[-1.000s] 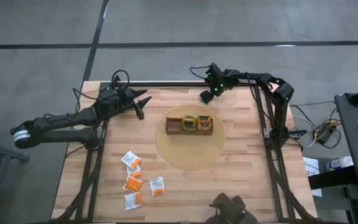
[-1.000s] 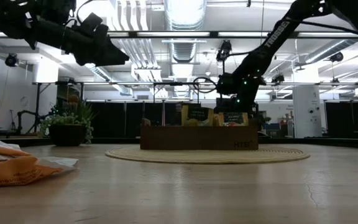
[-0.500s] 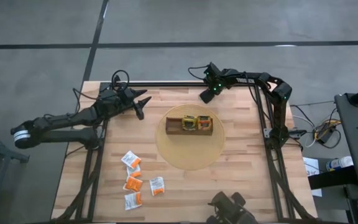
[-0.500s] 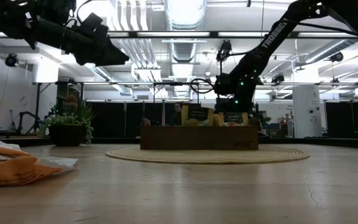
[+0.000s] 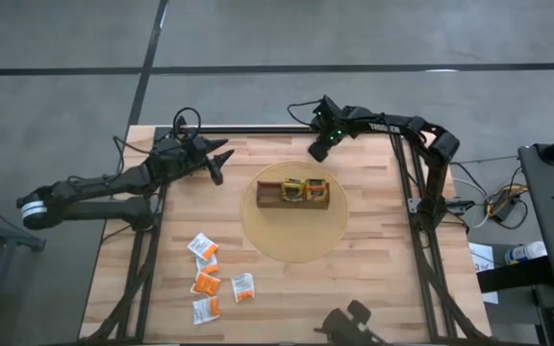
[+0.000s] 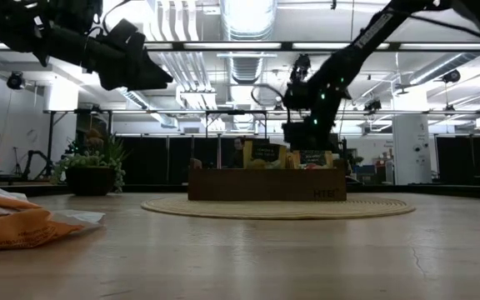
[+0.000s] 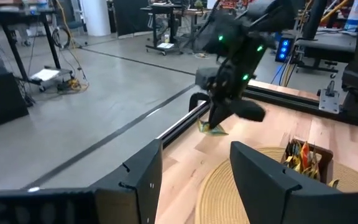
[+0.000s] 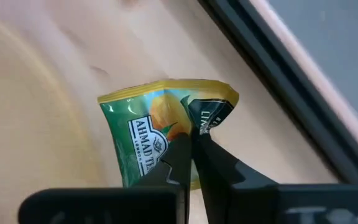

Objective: Pick & Place Tea
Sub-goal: Put the yellow tea bag into the middle section of the wooden organizer

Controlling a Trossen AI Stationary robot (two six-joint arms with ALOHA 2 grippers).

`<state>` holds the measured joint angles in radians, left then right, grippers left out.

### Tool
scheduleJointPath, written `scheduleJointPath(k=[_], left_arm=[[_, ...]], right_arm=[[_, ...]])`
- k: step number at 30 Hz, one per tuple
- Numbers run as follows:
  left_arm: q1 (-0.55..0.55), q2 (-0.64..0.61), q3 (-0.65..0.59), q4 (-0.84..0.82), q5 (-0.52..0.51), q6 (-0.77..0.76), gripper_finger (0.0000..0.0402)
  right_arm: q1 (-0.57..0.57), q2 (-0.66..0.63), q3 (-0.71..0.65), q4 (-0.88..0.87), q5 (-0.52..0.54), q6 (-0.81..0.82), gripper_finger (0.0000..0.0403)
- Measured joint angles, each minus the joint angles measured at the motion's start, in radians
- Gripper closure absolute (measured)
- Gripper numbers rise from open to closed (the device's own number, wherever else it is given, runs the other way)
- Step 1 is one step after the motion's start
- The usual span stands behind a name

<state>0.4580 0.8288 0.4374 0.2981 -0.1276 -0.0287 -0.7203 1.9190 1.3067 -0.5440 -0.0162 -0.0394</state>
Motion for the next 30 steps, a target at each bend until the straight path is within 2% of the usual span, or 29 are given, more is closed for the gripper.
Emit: scheduleJointPath(k=[4,10,16,26,30], left_arm=[[-0.001,0.000,0.000,-0.009,0.000,-0.075,0.0219],[-0.004,0.000,-0.001,-0.061,0.024,-0.196,0.0219],[-0.009,-0.003,0.000,-0.057,0.045,-0.255,0.0219],[-0.038,-0.018,0.000,-0.053,0.066,-0.327,0.0219],[-0.052,-0.030,0.000,-0.054,0.081,-0.342,0.0219]], right_arm=[[0.079,-0.069,-0.005,-0.001,0.067,-0.052,0.0387],[0.264,-0.164,-0.016,-0.001,0.323,-0.076,0.0388],[0.454,-0.240,-0.031,0.003,0.461,-0.053,0.0388],[0.768,-0.236,-0.069,0.011,0.802,0.035,0.0388],[0.855,-0.216,-0.059,0.050,0.848,0.014,0.0388]])
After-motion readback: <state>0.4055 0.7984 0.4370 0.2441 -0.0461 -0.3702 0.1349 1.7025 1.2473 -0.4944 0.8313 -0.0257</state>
